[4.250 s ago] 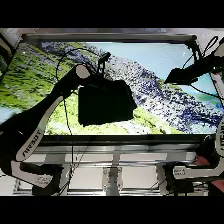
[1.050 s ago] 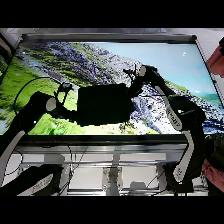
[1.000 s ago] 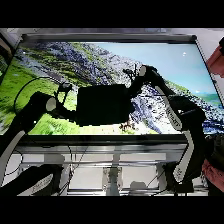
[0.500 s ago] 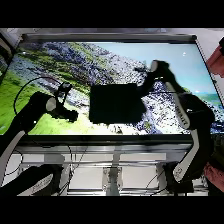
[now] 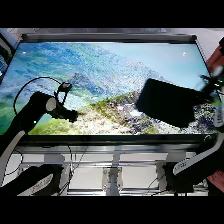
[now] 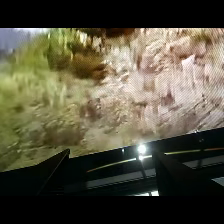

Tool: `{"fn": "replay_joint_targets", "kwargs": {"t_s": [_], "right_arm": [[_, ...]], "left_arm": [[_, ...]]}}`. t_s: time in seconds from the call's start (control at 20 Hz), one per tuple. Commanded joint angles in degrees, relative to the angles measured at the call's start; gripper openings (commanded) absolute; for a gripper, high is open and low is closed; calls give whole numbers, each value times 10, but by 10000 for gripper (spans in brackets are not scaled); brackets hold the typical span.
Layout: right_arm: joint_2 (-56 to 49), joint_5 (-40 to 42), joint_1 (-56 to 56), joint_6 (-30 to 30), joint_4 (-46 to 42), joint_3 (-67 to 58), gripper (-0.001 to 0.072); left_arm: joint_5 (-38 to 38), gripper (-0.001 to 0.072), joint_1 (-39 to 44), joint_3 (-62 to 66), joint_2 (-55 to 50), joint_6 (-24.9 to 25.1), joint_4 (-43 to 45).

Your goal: Fold the clothes and pants, and hang the long-sleeved shirts on hangers.

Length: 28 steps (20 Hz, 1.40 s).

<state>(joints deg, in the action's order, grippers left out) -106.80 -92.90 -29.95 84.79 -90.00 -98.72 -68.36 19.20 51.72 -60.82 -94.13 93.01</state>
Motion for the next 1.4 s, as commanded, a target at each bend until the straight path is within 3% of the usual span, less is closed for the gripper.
{"fn": "replay_joint_targets", "kwargs": {"t_s": [0.0,0.1,0.15,0.25,0.3,0.55,0.75,0.8,0.85,0.9,1.35], "right_arm": [[30,-9,-129,31,-49,24,28],[49,-14,-186,31,-45,31,36],[61,-13,-209,31,-43,32,106],[82,-4,-240,33,-31,32,371],[96,5,-250,36,-17,32,414],[179,76,-229,30,61,73,414],[251,102,-129,-21,88,159,399],[269,109,-97,-28,90,186,310],[287,118,-60,-39,92,214,110],[304,127,-21,-49,92,243,29],[347,170,280,-42,92,404,28]], "left_arm": [[0,582,0,0,0,0,0],[0,582,0,0,0,0,0],[0,581,0,0,0,0,0],[0,581,0,0,0,0,0],[0,581,0,0,0,0,0],[0,581,0,0,0,0,0],[0,581,0,0,0,0,0],[0,581,0,0,0,0,0],[0,581,0,0,0,0,0],[0,581,0,0,0,0,0],[0,581,0,0,0,0,0]]}}
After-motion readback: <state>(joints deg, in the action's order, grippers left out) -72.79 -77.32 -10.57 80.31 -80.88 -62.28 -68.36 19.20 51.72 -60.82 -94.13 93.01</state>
